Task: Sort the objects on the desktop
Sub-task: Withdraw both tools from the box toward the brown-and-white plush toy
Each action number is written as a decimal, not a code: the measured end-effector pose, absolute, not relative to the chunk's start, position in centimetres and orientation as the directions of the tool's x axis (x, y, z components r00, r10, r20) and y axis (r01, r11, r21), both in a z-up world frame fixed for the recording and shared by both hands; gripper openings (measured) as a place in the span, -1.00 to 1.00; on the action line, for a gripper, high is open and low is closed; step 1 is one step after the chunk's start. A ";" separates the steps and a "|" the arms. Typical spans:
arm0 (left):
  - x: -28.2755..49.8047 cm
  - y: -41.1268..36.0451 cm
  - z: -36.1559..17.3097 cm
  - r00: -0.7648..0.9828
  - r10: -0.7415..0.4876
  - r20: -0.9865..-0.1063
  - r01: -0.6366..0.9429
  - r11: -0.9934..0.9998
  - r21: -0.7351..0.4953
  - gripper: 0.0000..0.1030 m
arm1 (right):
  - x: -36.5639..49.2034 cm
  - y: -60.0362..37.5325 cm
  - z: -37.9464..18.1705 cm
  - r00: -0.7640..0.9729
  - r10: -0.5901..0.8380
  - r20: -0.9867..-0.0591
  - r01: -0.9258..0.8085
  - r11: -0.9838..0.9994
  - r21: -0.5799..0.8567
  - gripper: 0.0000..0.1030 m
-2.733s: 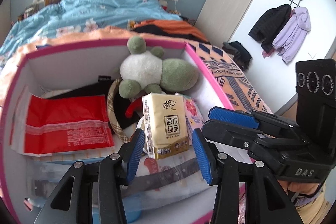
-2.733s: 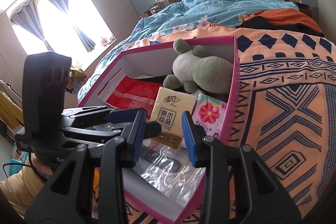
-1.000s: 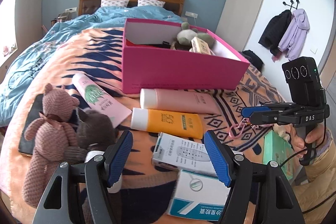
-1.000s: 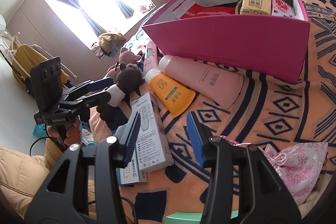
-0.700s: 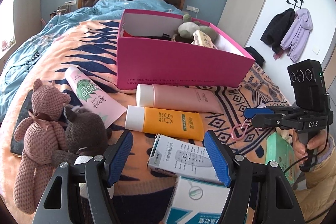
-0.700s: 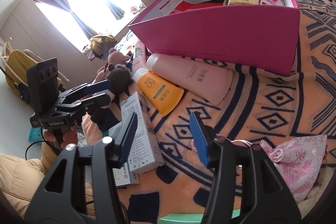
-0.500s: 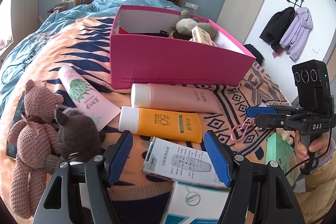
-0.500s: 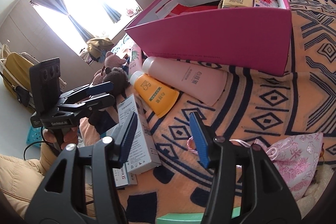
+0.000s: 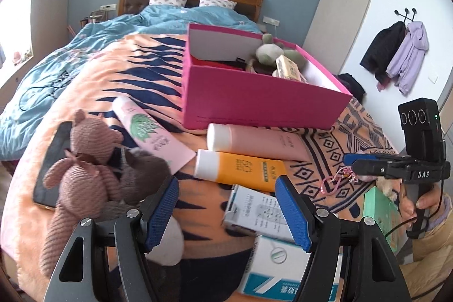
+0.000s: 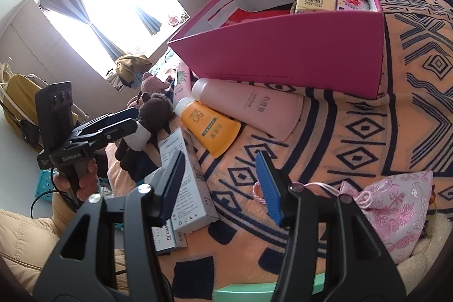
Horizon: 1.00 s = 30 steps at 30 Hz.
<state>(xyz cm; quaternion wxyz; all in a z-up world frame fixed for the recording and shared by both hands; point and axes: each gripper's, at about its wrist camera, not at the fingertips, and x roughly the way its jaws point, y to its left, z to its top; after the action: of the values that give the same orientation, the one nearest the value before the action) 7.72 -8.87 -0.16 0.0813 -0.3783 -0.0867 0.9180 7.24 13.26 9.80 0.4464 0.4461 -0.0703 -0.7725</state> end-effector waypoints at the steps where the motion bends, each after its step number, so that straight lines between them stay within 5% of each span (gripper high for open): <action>1: 7.9 -8.8 -0.1 -0.700 0.220 -0.679 -0.090 -0.971 -0.222 0.40 | 7.3 13.3 9.9 -0.209 -0.752 -0.625 0.627 -0.593 0.504 0.05; 23: 6.2 0.9 -0.9 -0.575 0.472 -0.668 -0.374 -0.878 -0.299 0.40 | 9.4 30.9 10.6 -0.567 -0.355 -0.743 0.250 -0.934 0.255 0.14; 30: 6.4 4.3 -0.9 -0.509 0.534 -0.676 -0.473 -0.829 -0.298 0.40 | 11.8 30.5 10.5 -0.524 -0.467 -0.713 0.335 -0.882 0.331 0.14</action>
<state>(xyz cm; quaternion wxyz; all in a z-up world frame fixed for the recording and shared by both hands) 6.40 4.26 -0.92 0.2901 -0.4018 -0.0375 0.8677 11.78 30.47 10.46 0.2306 0.4301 -0.0765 -0.8695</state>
